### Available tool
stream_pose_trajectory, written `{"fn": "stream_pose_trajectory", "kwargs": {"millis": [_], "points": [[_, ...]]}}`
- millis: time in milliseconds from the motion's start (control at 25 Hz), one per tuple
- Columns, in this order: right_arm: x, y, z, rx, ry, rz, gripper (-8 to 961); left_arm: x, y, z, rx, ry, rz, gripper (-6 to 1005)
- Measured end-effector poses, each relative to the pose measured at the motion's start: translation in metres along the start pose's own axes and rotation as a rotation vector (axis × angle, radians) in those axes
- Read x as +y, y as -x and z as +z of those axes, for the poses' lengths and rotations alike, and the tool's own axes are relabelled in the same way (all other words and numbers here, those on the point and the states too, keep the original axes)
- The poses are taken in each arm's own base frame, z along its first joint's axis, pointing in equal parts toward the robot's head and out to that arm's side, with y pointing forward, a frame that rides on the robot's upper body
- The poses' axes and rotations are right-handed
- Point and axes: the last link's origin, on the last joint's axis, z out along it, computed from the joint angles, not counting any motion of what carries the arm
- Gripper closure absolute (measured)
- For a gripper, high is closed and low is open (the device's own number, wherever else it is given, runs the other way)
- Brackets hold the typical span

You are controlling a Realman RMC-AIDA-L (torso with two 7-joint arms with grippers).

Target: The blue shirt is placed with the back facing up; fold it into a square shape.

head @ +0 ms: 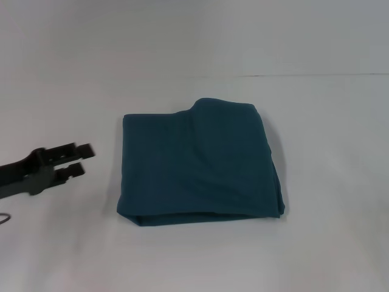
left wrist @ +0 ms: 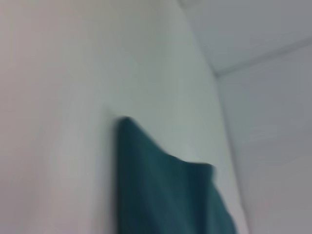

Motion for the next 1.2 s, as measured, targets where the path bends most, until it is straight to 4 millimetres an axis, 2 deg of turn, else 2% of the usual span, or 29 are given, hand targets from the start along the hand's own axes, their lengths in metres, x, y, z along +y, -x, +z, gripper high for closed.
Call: {"fn": "stream_pose_trajectory", "kwargs": {"millis": [240, 400, 520, 560, 640, 760, 880, 1040, 1200], "points": [[-0.001, 0.002, 0.008, 0.040, -0.031, -0.032, 129, 0.023, -0.004, 0.032, -0.084, 0.052, 0.167, 280], [0.002, -0.001, 0.020, 0.110, -0.035, -0.091, 129, 0.036, -0.009, 0.050, -0.103, 0.069, 0.353, 102], [0.010, -0.003, 0.031, 0.204, -0.013, -0.217, 129, 0.049, -0.004, 0.058, -0.150, 0.129, 0.620, 86], [0.014, -0.003, 0.034, 0.246, -0.005, -0.282, 129, 0.049, -0.004, 0.058, -0.150, 0.129, 0.620, 81], [0.022, -0.001, 0.041, 0.329, 0.007, -0.429, 129, 0.063, -0.006, 0.059, -0.247, 0.150, 0.856, 76], [0.037, 0.007, 0.056, 0.437, 0.002, -0.608, 129, 0.071, -0.016, 0.058, -0.337, 0.126, 0.893, 76], [0.056, 0.012, 0.076, 0.543, 0.023, -0.703, 129, 0.081, -0.020, 0.056, -0.432, 0.124, 0.886, 76], [0.077, 0.007, 0.106, 0.710, 0.049, -0.802, 129, 0.087, -0.018, 0.056, -0.515, 0.130, 0.900, 76], [0.092, -0.003, 0.133, 0.777, 0.084, -0.846, 129, 0.086, -0.013, 0.061, -0.558, 0.127, 0.889, 76]]}}
